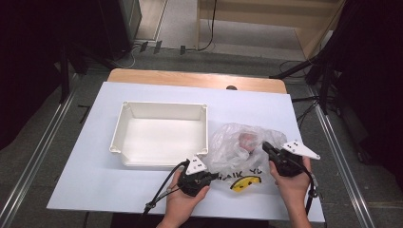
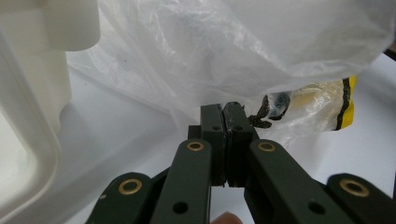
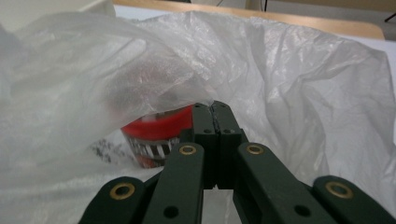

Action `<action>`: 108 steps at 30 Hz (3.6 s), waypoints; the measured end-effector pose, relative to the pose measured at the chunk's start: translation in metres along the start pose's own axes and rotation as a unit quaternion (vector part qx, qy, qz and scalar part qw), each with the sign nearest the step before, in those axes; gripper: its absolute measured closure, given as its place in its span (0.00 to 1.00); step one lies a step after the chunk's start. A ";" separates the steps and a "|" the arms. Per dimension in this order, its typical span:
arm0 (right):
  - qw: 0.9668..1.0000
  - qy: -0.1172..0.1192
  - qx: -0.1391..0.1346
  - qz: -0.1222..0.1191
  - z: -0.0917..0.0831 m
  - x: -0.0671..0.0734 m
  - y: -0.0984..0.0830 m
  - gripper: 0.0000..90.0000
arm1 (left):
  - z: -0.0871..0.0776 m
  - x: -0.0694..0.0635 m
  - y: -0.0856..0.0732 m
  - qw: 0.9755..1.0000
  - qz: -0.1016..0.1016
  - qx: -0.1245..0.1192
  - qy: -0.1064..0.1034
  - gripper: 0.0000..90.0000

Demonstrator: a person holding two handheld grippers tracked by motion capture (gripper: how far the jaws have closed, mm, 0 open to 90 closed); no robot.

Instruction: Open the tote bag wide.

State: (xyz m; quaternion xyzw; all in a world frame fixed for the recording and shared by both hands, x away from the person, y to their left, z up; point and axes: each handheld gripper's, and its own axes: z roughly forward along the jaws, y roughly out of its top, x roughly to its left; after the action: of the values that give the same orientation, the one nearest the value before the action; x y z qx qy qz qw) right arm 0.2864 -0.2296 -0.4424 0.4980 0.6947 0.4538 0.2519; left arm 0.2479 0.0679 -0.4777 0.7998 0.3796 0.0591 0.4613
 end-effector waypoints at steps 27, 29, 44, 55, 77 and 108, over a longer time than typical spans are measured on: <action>0.990 0.052 0.100 0.078 0.088 -0.048 0.005 1.00 | 0.009 -0.003 0.002 0.999 0.007 0.045 0.018 1.00; 0.990 0.050 0.106 0.074 0.089 -0.048 0.000 1.00 | 0.009 -0.002 0.002 0.999 0.009 0.045 0.018 1.00; 0.992 -0.022 -0.029 0.120 0.015 -0.035 0.004 0.58 | -0.023 -0.007 0.002 0.997 0.016 -0.070 -0.006 0.59; 0.996 -0.007 -0.046 0.072 -0.023 -0.004 -0.002 0.47 | -0.042 -0.008 0.038 0.989 0.011 -0.146 0.020 0.44; 0.993 0.089 -0.058 0.054 -0.023 0.047 0.001 0.52 | 0.002 -0.013 0.053 0.995 0.052 -0.025 0.077 1.00; 0.998 0.033 -0.045 0.038 -0.015 0.033 0.002 0.64 | 0.018 -0.018 0.008 0.996 0.045 -0.009 0.077 0.98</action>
State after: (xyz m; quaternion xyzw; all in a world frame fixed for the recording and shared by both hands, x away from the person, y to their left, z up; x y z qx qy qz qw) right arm 0.2627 -0.2044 -0.4303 0.4971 0.6622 0.5097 0.2338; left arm 0.2480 0.0409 -0.4772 0.8046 0.3773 0.1445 0.4351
